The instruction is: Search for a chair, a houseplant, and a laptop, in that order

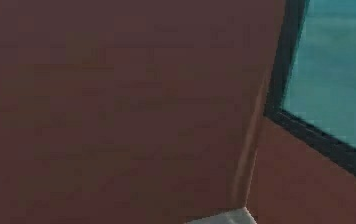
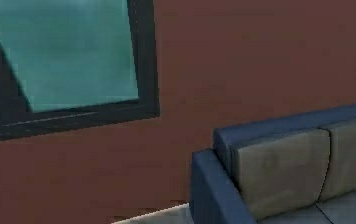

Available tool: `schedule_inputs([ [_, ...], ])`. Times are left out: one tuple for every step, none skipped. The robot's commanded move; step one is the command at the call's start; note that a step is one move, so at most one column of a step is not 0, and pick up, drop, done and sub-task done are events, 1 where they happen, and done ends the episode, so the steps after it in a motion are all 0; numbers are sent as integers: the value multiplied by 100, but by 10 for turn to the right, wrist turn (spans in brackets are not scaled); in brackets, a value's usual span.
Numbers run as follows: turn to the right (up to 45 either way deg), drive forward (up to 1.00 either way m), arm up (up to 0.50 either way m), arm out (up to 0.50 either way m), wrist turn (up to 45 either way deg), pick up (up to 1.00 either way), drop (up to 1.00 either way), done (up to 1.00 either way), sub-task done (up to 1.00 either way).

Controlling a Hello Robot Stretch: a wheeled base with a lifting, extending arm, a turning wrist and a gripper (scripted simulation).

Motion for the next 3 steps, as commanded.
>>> schedule_inputs([
  [-360, 0, 0, 0, 0, 0, 0, 0, 0],
  [0, 15, 0, 0, 0, 0, 0, 0, 0],
  [-450, 0, 0, 0, 0, 0, 0, 0, 0],
])
